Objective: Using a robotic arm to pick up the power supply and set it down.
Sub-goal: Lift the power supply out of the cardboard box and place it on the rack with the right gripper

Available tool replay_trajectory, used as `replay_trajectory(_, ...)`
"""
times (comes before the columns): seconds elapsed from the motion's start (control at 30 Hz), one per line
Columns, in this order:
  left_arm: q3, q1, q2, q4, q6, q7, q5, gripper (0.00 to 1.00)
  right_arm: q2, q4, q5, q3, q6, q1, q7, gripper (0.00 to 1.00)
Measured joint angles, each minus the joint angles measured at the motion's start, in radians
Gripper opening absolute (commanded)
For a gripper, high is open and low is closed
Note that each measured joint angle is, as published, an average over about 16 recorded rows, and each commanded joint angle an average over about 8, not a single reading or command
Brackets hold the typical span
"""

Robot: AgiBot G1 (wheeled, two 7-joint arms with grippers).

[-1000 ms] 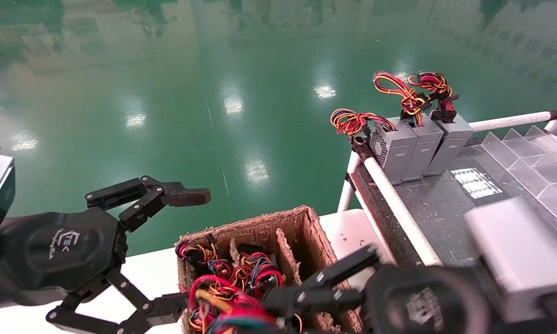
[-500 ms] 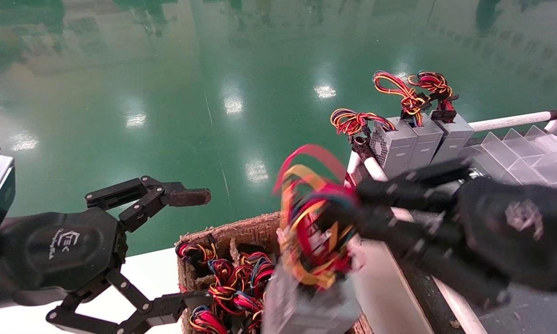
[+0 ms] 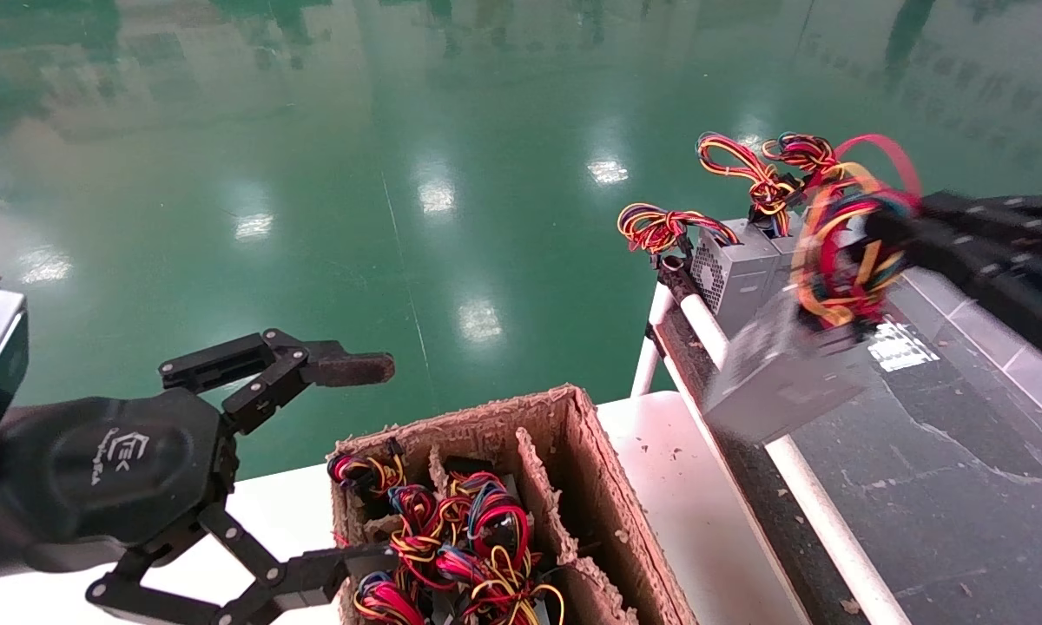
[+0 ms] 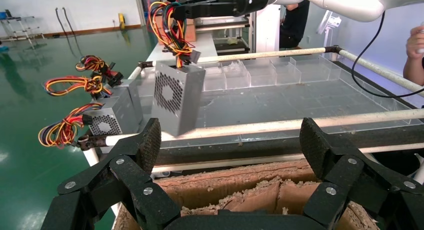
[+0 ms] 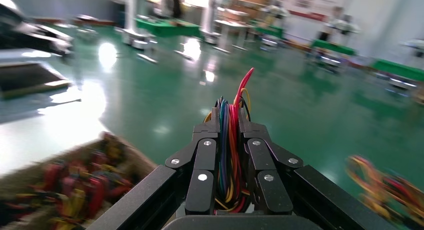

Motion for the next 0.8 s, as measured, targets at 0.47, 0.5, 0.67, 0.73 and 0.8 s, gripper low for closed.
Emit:
replay_trajectory(0.47,0.001,0.000,0.000,0.000,0.000,0.000,0.000,1.00,0.051,-0.230,-0.080,-0.009,-0.017,0.016,-0.111,0.00)
replay_trajectory(0.5,0.001,0.000,0.000,0.000,0.000,0.000,0.000,1.00,0.049,-0.241,-0.086,-0.013,-0.021,0.016,-0.115,0.00)
replay_trajectory(0.67,0.001,0.000,0.000,0.000,0.000,0.000,-0.001,1.00,0.024,-0.284,-0.118,-0.035,-0.034,0.028,-0.133,0.00)
replay_trajectory(0.73,0.001,0.000,0.000,0.000,0.000,0.000,-0.001,1.00,0.007,-0.298,-0.133,-0.046,-0.034,0.039,-0.137,0.00)
replay_trajectory(0.8,0.001,0.000,0.000,0.000,0.000,0.000,-0.001,1.00,-0.013,-0.311,-0.149,-0.057,-0.030,0.053,-0.141,0.00)
